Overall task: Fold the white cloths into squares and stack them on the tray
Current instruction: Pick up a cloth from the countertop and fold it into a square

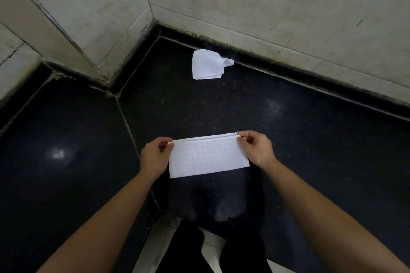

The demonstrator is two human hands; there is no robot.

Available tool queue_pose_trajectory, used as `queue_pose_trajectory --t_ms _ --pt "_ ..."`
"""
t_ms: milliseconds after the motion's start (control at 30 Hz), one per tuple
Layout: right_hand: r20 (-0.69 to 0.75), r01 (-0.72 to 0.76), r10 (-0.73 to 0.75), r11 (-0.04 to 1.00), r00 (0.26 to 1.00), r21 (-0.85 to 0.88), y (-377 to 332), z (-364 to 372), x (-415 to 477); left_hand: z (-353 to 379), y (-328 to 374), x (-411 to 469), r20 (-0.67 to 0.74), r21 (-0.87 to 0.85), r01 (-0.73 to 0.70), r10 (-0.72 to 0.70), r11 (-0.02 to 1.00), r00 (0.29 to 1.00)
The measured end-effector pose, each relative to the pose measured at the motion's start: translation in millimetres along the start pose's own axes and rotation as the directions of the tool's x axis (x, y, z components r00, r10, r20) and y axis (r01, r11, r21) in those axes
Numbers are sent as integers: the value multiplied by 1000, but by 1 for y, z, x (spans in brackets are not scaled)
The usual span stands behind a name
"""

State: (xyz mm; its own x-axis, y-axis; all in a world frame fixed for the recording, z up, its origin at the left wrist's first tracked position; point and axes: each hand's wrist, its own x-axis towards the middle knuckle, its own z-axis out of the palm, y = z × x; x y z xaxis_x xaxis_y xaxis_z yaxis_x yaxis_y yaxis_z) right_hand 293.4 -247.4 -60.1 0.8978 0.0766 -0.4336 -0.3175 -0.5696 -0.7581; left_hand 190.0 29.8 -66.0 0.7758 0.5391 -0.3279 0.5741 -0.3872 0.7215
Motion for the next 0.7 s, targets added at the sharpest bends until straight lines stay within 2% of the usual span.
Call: queue_pose_trajectory --t_ms 400,500,567,633,700 --pt "-169 2 -39 976 985 -217 4 13 10 16 0 10 -118 4 -9 9 1000 993" --pt "-171 14 -65 959 983 -282 3 15 7 19 0 6 -118 101 -34 46 994 992" --pt "-178 87 -156 936 972 -341 3 18 -2 18 -2 0 -136 223 -137 170 965 976" --pt "-153 296 -424 808 893 -510 5 23 -12 18 -6 -8 -116 401 -306 379 863 918" --pt "29 461 -585 607 811 -647 2 35 -21 19 -8 -12 35 541 -447 512 713 858"
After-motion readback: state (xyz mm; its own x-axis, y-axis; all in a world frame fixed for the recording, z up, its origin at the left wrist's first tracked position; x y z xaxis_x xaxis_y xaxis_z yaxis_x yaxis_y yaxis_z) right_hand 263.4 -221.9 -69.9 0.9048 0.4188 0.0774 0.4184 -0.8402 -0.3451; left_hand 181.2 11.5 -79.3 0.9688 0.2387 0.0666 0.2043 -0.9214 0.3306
